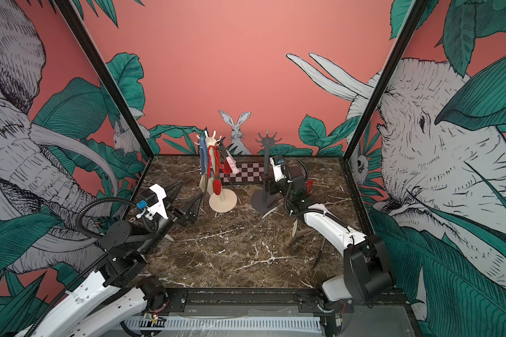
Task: Hang food tongs on kitchen utensil racks
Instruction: Place the rack at the center of the board, then pick up the food tongs from the center of the board.
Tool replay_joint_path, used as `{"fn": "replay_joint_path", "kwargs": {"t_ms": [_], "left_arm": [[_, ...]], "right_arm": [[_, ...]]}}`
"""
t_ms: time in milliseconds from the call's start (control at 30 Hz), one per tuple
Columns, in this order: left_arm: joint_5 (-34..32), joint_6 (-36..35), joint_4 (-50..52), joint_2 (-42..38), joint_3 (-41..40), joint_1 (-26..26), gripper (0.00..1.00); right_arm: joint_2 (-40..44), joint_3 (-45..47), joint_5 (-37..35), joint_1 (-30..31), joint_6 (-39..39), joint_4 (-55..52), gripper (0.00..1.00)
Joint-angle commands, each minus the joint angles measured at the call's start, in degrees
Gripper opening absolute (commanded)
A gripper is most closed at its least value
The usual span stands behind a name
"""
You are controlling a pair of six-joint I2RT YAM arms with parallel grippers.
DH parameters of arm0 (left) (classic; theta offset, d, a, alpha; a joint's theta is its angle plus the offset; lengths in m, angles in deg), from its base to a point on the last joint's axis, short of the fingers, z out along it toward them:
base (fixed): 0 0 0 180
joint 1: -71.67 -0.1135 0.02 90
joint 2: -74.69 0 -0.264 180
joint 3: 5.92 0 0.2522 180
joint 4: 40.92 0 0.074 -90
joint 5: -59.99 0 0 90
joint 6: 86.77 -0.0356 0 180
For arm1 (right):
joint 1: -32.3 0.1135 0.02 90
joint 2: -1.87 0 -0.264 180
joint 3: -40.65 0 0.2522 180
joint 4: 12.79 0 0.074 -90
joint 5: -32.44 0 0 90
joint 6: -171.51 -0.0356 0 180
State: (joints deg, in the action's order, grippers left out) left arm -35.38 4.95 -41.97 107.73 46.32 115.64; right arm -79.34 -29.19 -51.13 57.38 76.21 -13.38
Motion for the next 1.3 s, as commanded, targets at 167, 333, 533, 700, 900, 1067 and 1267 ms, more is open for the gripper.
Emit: {"fn": "replay_joint_path", "kwargs": {"t_ms": [167, 333, 533, 700, 900, 1067, 1267], "left_arm": [[1.1, -2.4, 6.5, 0.4, 4.2, 0.0, 0.86], [3.1, -4.2, 11.6, 1.3, 7.9, 0.0, 0.88], [5.3, -9.6, 20.6, 4.0, 15.0, 0.0, 0.96], [6.0, -12.9, 23.2, 6.0, 18.4, 0.0, 0.98], [9.0, -12.1, 27.5, 8.6, 22.1, 0.0, 0.99], [11.3, -9.2, 31.1, 9.1, 22.8, 0.0, 0.99], [11.0, -4.4, 33.5, 7.4, 20.4, 0.0, 0.99]], "right_arm": [[9.3, 2.3, -5.1, -0.9, -6.5, -9.9, 0.86], [14.6, 2.4, -8.7, -2.2, -11.8, -22.0, 0.90], [15.5, -1.6, -10.5, -7.3, -18.0, -38.5, 0.93], [10.4, -3.5, -5.4, -14.3, -19.7, -44.2, 0.92], [-0.4, -6.3, 0.6, -21.2, -20.9, -45.6, 0.85], [-8.3, -10.1, 3.0, -22.6, -21.8, -44.2, 0.74], [-16.9, -15.8, 3.2, -22.9, -22.5, -45.3, 0.54]]}}
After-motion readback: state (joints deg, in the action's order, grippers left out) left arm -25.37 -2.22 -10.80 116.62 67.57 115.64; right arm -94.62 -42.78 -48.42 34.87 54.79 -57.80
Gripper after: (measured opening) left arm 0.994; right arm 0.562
